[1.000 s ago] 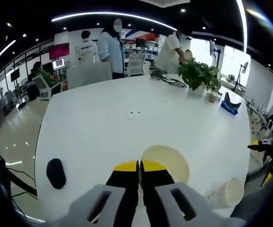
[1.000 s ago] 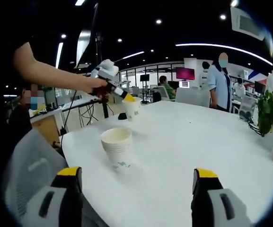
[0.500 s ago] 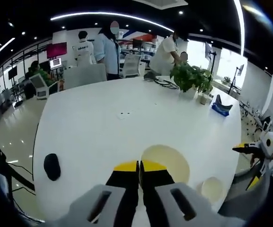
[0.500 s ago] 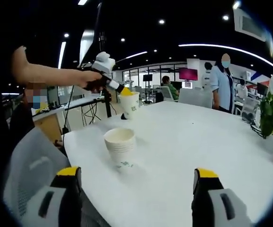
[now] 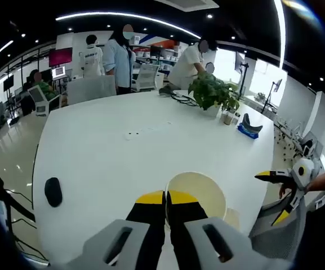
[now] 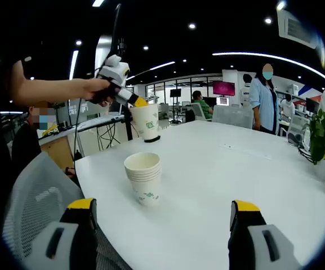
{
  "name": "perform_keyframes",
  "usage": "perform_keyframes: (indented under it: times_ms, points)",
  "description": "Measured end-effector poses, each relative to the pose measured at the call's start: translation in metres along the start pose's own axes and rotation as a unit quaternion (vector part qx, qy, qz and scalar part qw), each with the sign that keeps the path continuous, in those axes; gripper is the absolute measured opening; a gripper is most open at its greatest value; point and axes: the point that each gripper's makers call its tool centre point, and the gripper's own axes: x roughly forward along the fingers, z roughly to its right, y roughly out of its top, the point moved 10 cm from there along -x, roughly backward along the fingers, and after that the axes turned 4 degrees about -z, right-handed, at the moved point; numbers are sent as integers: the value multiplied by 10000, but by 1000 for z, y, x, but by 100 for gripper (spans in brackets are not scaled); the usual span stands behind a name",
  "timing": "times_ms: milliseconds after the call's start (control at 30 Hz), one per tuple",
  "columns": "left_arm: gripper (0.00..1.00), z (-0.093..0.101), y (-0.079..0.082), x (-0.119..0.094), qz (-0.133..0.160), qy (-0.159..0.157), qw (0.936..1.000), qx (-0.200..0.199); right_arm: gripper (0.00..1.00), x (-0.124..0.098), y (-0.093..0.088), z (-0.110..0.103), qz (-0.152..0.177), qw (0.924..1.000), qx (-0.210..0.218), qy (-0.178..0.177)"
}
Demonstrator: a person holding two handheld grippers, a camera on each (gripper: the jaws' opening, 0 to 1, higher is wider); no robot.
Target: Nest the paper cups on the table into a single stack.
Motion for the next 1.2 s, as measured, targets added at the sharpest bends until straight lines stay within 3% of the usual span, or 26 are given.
perform_keyframes:
  times_ms: [733, 1200]
  points:
    - [0, 49, -9, 5, -79, -546, 9984, 81, 99, 0, 0, -1, -41, 10000, -35, 24]
    - [0, 66, -31, 23, -196, -794, 9966, 121, 98, -1, 0, -2, -63, 9999, -119, 6]
